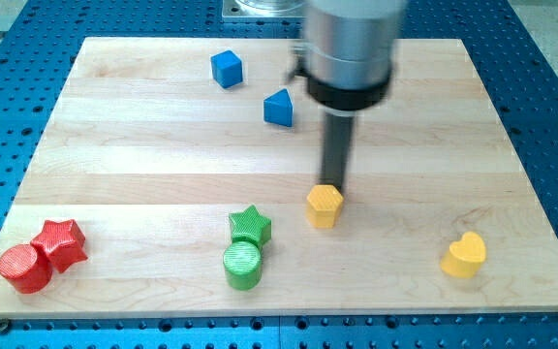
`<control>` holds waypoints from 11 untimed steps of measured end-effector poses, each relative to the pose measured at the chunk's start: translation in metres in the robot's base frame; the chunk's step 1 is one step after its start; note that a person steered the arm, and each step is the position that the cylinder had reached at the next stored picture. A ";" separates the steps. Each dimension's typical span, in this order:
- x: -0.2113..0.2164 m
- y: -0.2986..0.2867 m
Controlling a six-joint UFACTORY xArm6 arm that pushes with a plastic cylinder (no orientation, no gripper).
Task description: Push hexagon into heart
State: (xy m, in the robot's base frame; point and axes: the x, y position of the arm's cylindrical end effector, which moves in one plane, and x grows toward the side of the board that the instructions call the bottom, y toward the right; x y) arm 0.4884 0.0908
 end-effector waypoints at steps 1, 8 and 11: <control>-0.026 -0.062; -0.005 0.062; 0.041 0.064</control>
